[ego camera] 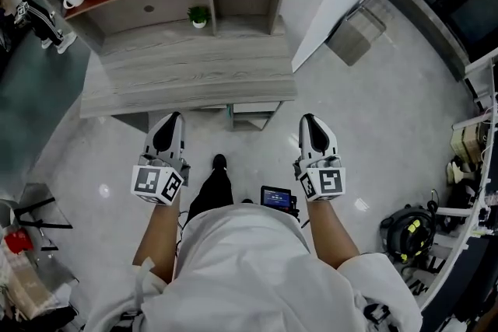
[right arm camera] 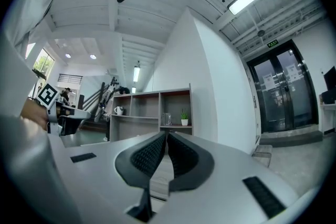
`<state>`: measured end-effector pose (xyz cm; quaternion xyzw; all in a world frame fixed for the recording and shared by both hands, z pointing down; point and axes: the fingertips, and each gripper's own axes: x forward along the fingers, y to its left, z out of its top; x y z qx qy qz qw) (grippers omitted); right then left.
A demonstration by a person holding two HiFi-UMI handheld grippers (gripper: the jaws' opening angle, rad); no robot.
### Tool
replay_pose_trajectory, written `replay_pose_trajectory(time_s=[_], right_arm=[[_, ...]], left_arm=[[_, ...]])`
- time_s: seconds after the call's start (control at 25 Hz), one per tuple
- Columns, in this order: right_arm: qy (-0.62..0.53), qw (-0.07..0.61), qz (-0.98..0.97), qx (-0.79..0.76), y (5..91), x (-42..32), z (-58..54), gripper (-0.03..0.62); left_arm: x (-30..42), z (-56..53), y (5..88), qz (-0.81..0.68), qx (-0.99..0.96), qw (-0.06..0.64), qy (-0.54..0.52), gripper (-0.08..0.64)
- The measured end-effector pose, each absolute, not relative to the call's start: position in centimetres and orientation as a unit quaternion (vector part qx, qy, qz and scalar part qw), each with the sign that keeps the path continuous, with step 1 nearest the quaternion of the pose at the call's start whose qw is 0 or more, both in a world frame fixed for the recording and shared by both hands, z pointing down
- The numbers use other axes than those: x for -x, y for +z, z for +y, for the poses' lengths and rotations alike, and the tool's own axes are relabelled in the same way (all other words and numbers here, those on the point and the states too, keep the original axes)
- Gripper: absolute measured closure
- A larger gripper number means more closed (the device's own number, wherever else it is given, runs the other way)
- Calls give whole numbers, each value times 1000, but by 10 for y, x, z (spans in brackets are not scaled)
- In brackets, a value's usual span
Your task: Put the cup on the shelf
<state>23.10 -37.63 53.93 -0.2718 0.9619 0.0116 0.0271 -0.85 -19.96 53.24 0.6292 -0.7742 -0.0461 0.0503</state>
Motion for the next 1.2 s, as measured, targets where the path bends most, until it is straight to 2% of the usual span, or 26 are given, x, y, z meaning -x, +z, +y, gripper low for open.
replay_pose_trajectory(time_s=[0.24,0.52,1.2], right_arm=[[-11,43,969,243,551,-259,-337,551],[-36,55,980,187,559,-246,-285,551],[-10,72,981,182,506,-155,-203,551]], left_arm=[[-43,-154,532,-784,-619,47,-26,546],[-63,-90,528,-802,-595,48,-10,546],[30,10,501,-817,-575,14,-34,546]])
